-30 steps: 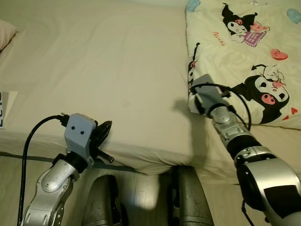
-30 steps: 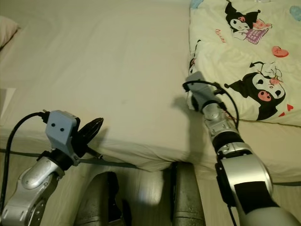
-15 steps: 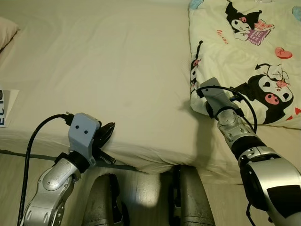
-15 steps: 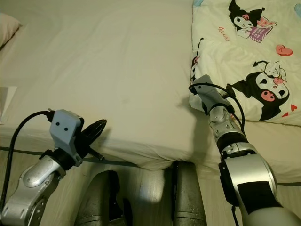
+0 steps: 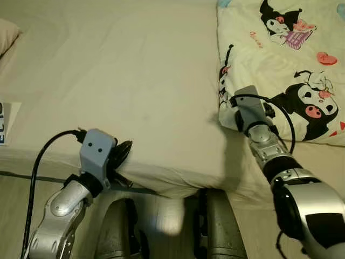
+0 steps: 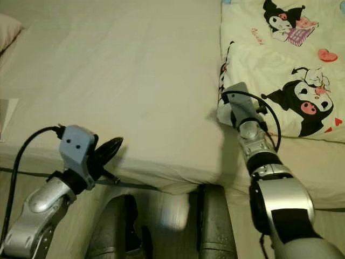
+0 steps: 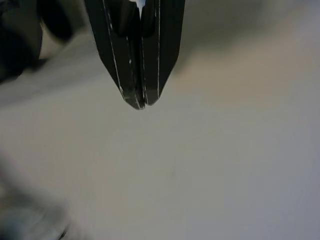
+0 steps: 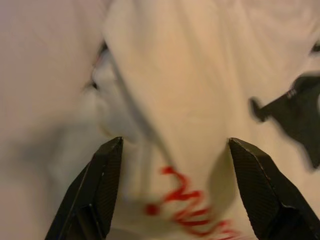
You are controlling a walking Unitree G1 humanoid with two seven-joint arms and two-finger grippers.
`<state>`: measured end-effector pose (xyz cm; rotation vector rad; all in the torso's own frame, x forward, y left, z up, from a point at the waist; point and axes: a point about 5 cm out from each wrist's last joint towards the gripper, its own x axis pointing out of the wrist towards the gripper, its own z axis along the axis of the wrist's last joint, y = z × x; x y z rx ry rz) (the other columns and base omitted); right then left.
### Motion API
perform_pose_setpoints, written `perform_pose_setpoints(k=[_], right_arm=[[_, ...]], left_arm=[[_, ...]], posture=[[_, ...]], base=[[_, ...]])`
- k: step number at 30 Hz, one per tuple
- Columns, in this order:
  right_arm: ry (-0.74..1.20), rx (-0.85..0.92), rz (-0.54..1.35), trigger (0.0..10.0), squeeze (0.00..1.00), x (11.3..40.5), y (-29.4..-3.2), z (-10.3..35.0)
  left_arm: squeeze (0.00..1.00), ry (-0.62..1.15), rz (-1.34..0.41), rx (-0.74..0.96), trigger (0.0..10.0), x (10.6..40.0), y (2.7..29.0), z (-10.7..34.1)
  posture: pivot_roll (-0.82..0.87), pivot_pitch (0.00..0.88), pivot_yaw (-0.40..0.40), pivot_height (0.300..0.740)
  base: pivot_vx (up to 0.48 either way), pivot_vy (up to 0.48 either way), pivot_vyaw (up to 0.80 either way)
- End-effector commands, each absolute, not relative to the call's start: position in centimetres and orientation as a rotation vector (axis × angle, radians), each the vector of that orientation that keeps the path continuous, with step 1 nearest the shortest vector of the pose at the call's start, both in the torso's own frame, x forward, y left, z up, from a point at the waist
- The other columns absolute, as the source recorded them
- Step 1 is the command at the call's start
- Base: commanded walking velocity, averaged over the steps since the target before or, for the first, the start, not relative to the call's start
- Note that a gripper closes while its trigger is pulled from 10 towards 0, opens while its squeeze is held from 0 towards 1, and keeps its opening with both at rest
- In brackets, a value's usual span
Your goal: Clean up the room
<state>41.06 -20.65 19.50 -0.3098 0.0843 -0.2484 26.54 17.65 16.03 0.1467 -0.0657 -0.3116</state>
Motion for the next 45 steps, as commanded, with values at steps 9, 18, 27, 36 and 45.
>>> perform_pose_setpoints(k=[9,18,27,36,45], right_arm=[[0.02,-0.465,-0.091,10.0,0.0,41.1,-17.2,18.8],[0.114,-0.661,-0.141,10.0,1.0,41.1,-20.2,19.1],[0.184,-0.706,-0.163,10.0,1.0,40.4,-21.9,17.7],[0.127,-0.681,-0.205,10.0,0.0,40.4,-22.6,18.4],[0.099,-0.696,-0.317,9.8,0.0,40.1,-24.1,19.1]], left_arm=[[0.0,-0.002,-0.196,0.105,10.0,27.4,18.4,13.9],[0.0,-0.122,-0.252,0.093,10.0,26.8,18.3,16.4],[0.0,-0.215,-0.263,0.141,10.0,25.9,18.5,18.5],[0.0,-0.223,-0.277,0.144,10.0,25.8,18.6,19.0],[0.0,-0.235,-0.287,0.136,10.0,26.2,18.5,19.3]], posture=[[-0.02,0.33,0.012,0.589],[0.08,0.422,-0.003,0.589],[0.15,0.477,0.013,0.589],[0.17,0.504,0.038,0.589],[0.16,0.496,0.045,0.589]], base=[[0.0,0.0,0.0],[0.0,0.0,0.0],[0.0,0.0,0.0],[0.0,0.0,0.0],[0.0,0.0,0.0]])
